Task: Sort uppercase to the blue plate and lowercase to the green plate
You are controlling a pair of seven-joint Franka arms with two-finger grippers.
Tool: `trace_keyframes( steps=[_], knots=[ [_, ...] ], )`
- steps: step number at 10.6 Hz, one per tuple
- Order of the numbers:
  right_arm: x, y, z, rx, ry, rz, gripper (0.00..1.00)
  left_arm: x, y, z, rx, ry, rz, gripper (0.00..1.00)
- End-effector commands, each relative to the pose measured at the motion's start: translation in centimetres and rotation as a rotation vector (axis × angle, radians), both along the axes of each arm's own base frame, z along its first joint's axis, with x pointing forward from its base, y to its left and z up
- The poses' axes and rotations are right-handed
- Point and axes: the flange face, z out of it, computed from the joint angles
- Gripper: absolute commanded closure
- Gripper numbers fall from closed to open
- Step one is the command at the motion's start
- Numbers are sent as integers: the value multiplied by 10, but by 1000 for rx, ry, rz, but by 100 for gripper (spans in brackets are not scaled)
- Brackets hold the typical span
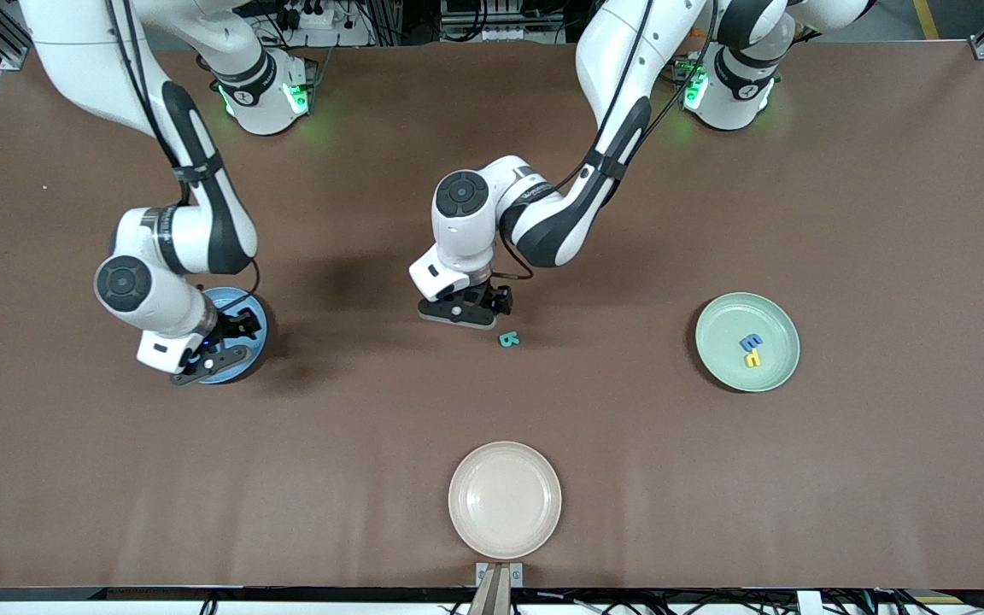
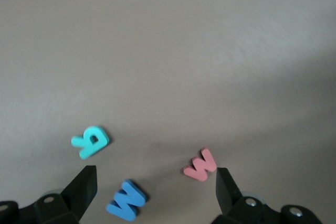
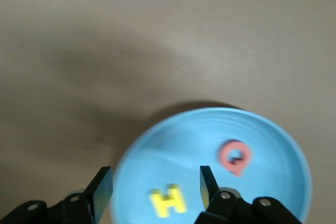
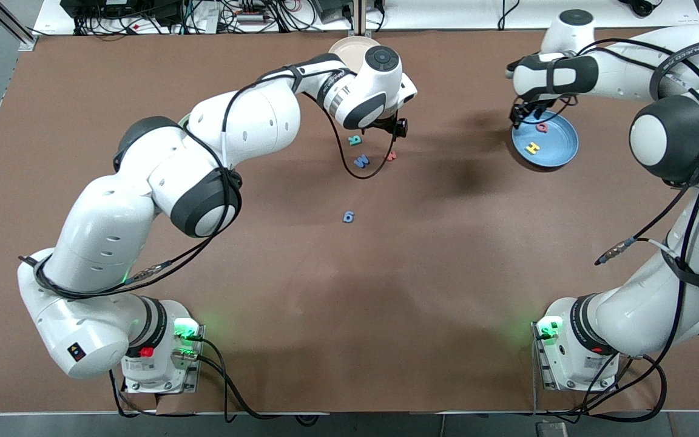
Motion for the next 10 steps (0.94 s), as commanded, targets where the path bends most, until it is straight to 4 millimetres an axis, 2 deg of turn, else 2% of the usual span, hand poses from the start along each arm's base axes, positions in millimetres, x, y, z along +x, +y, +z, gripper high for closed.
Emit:
trace_keyframes(
  steps=[1, 2, 4, 6, 8, 10],
  knots=[
    [-5, 30, 16, 18, 21, -109, 25, 5, -3, 3, 22, -27, -293, 0],
    [-9, 47, 18, 22, 25, -168, 25, 7, -2, 0, 34, -40, -395, 0],
    [-15, 68, 16, 22, 28, -250, 24, 9, -6, -22, 24, -89, -529, 0],
    [-15, 65, 11, 18, 35, -260, 17, 6, -12, -49, -10, -130, -542, 2],
    [-16, 64, 9, 18, 35, -262, 14, 1, -13, -76, -16, -146, -577, 9],
    [-16, 62, 6, 17, 34, -265, 7, -11, -22, -81, -33, -130, -598, 11]
  ],
)
